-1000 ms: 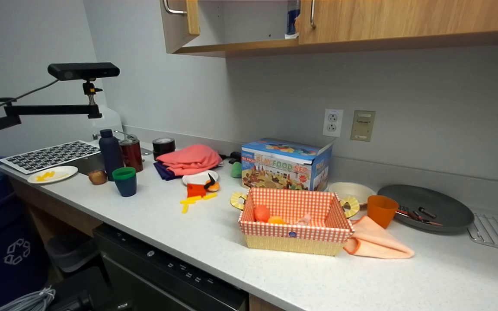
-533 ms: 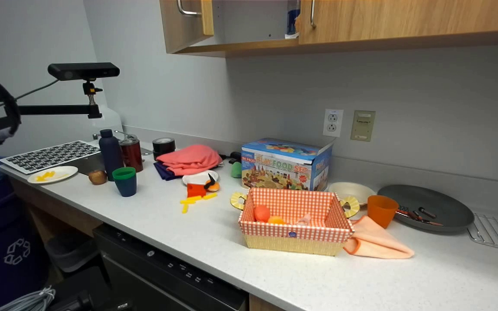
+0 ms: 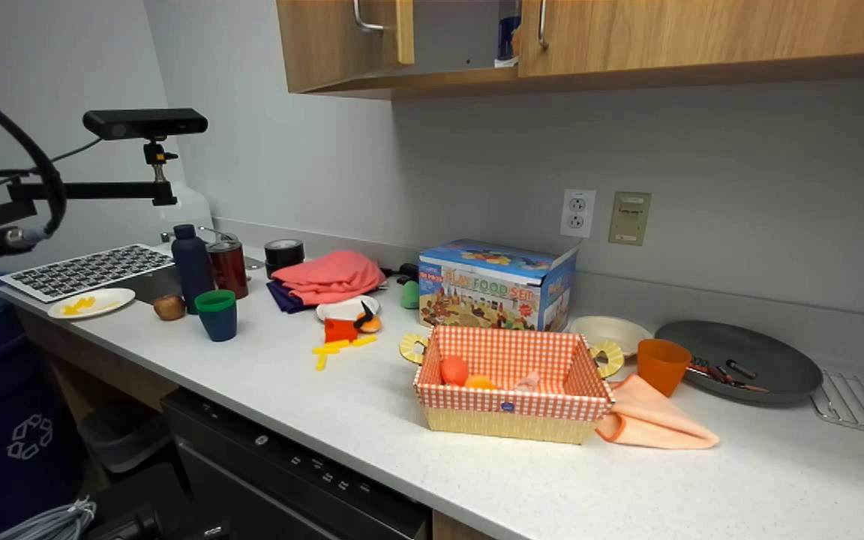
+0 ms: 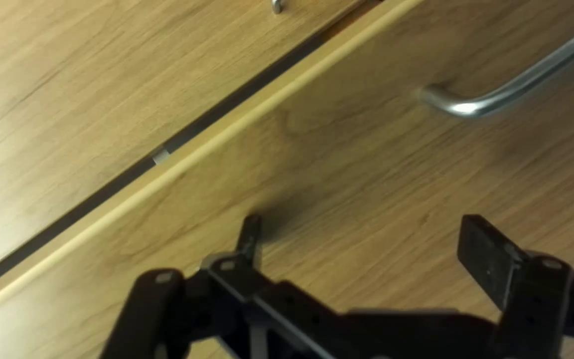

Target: Close the open drawer

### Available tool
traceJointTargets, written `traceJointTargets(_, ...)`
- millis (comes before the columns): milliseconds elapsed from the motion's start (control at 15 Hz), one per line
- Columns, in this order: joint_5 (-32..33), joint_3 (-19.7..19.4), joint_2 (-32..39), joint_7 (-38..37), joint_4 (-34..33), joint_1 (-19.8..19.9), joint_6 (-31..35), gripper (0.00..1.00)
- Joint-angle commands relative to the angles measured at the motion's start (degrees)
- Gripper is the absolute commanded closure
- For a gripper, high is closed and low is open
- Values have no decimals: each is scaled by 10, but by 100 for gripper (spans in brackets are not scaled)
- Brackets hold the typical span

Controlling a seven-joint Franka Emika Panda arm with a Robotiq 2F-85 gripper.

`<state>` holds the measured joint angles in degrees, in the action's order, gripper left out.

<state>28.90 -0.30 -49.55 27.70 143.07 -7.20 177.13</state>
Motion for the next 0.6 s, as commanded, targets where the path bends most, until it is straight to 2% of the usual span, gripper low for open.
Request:
traceJointTargets(0,-5,-15,32,15,-17,-13,18,0)
traceJointTargets(333,-14,-43,37,28,-25,-59,0,0)
traceJointTargets(533,-32,-83,30,44,-23,-135,-29,0)
